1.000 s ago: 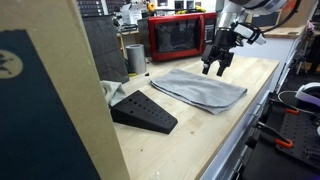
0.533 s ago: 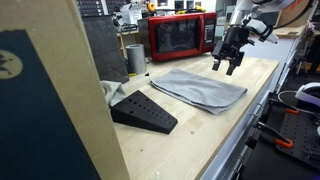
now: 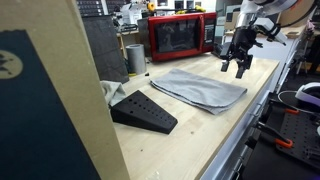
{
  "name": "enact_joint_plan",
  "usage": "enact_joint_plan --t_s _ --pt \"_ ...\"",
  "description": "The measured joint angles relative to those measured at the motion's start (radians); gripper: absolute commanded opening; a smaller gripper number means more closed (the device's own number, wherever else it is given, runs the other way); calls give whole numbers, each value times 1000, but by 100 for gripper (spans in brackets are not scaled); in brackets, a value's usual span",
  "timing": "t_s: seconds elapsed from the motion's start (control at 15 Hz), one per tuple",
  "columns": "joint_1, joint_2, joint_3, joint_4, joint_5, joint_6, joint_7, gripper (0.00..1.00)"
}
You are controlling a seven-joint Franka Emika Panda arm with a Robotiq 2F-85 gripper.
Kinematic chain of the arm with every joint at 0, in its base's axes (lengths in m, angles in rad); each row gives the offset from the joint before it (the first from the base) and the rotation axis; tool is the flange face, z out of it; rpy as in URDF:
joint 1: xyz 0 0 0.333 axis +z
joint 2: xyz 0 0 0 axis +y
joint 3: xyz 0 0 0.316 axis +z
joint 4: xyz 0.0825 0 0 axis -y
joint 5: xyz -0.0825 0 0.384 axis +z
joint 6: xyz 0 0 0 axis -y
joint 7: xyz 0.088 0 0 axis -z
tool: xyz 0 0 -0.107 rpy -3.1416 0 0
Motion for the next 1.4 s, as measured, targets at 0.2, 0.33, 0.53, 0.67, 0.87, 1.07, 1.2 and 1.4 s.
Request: enact_joint_plan --t_s 0.2,0.33,0.53,0.67,0.87,1.07,1.2,1.4 --pt "-24 3 -1 0 -21 0 -3 100" --pt "-26 10 -1 -1 -30 -5 -19 100" --pt "-26 40 -1 -3 -51 -11 -36 100" --pt "-26 68 -1 -3 -74 -10 -36 100" --pt "-26 107 2 -3 -89 -10 -40 100" --pt "-26 131 8 -2 -89 -9 -72 100" --pt "-26 135 9 -1 -89 -9 -87 100" --pt "-26 135 9 -1 -86 -9 -97 100"
